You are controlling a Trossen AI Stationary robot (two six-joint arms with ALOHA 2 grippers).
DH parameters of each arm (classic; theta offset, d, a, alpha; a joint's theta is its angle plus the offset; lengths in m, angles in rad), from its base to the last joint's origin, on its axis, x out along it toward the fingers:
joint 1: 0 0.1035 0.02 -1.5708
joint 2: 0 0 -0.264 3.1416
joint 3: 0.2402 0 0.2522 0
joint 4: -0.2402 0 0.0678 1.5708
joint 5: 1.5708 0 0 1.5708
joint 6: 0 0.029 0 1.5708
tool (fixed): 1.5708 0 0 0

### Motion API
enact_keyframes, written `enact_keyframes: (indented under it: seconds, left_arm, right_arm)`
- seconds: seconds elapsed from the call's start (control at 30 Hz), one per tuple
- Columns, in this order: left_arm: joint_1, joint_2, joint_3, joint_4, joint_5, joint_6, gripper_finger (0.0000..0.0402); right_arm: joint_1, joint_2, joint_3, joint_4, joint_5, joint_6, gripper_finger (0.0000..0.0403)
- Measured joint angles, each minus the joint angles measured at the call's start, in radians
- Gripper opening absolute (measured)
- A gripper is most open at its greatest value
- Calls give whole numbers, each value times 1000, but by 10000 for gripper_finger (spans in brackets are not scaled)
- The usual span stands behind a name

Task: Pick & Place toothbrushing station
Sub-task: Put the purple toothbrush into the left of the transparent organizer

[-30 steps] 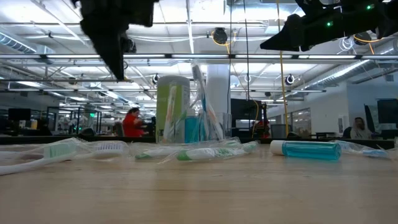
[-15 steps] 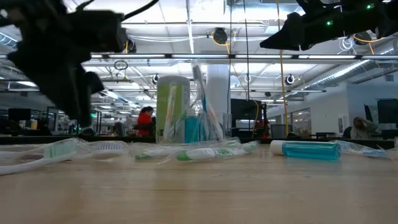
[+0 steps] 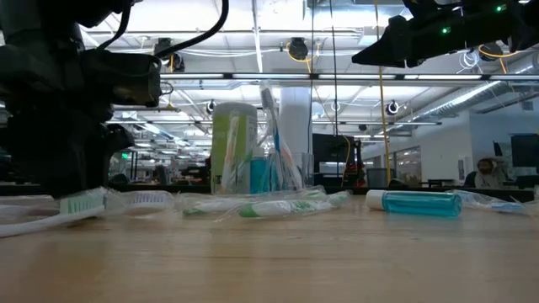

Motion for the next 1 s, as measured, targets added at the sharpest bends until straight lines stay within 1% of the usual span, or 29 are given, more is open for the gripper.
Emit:
enact_keyframes:
  seconds: [0.1, 0.23, 0.3, 0.37, 0.43, 0.53, 0.63, 0.7, 0.77, 0.8, 0.83, 0.9, 0.97, 1.0]
  left_arm:
    - [8, -6, -1, -8, 0, -8, 95]
    - [27, -44, -4, -39, 8, -16, 23]
    - [39, -72, -8, -52, -14, -12, 11]
    - [59, -113, -11, -69, -75, -8, 19]
    - [73, -166, -8, -52, -151, 7, 26]
    - [97, -251, -8, -38, -286, 52, 19]
    - [136, -335, -8, 50, -456, 111, 6]
    - [163, -381, -7, 144, -575, 155, 10]
    - [196, -412, -7, 271, -666, 204, 19]
    - [218, -419, -7, 350, -680, 246, 21]
    - [240, -420, -6, 432, -667, 302, 22]
    - [288, -418, -6, 564, -575, 400, 16]
    - [343, -409, -6, 685, -469, 465, 7]
    - [374, -403, -5, 731, -440, 494, 4]
  right_arm:
    - [0, 0, 0, 1, 0, 0, 149]
    - [0, 0, 0, 0, -1, -13, 150]
    - [0, 0, 0, 1, -1, -19, 150]
    - [0, 0, 0, 0, -1, -19, 149]
    - [0, 0, 0, 1, -1, -19, 149]
    - [0, 0, 0, 1, -1, -19, 150]
    - [0, 0, 0, 1, -1, -19, 150]
    - [0, 0, 0, 0, -1, -19, 149]
    - [0, 0, 0, 0, -1, -19, 147]
    - [0, 0, 0, 0, -1, -19, 147]
    - [0, 0, 0, 0, -1, -19, 147]
    - [0, 0, 0, 1, -1, -19, 147]
    - [0, 0, 0, 0, -1, -19, 149]
    - [0, 0, 0, 0, -1, -19, 149]
